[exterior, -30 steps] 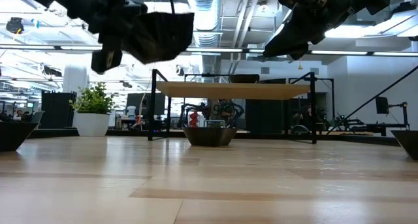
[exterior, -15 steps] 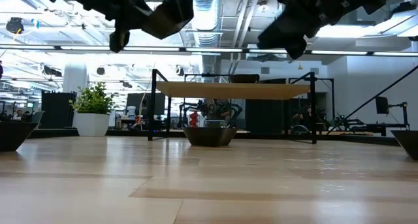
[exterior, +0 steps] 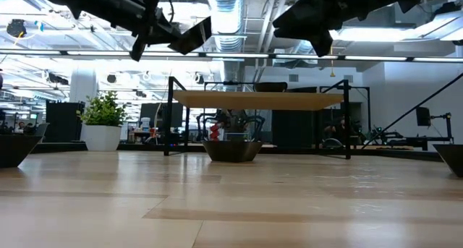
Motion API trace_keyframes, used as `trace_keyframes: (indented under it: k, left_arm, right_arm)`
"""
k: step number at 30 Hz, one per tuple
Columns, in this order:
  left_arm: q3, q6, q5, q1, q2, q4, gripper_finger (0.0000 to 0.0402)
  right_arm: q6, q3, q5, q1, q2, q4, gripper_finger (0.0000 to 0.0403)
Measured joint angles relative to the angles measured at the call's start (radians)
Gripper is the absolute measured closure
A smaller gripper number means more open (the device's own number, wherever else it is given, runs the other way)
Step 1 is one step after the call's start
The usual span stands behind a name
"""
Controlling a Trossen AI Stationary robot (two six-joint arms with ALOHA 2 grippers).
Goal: Pick & Place Mini shaped plates
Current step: Put the black wave square shaped plate on the shelf
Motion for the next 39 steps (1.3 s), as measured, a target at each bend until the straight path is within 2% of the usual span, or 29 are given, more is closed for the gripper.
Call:
trace_keyframes:
  k: [4, 8, 18, 24, 30, 39]
  left_arm:
    - [0.011, 0.053, 0.052, 0.088, 0.004, 0.02, 0.0389]
    - [0.072, 0.115, 0.079, 0.147, 0.053, 0.024, 0.0393]
    - [0.264, 0.204, 0.095, 0.233, 0.303, -0.016, 0.0389]
    - [0.337, 0.202, 0.129, 0.291, 0.429, -0.03, 0.0391]
    - [0.363, 0.2, 0.142, 0.316, 0.475, -0.115, 0.0391]
    - [0.364, 0.2, 0.152, 0.312, 0.474, -0.118, 0.0382]
  right_arm:
    - [0.022, 0.0, 0.015, 0.001, 0.0, -0.001, 0.0305]
    - [0.037, 0.0, 0.017, 0.0, 0.0, 0.0, 0.0305]
    - [0.037, 0.0, 0.021, 0.0, 0.0, 0.003, 0.0305]
    - [0.048, 0.0, 0.021, 0.0, 0.0, 0.003, 0.0305]
    - [0.048, 0.0, 0.021, 0.0, 0.0, 0.0, 0.0305]
    - [0.046, 0.0, 0.021, -0.008, 0.0, -0.005, 0.0305]
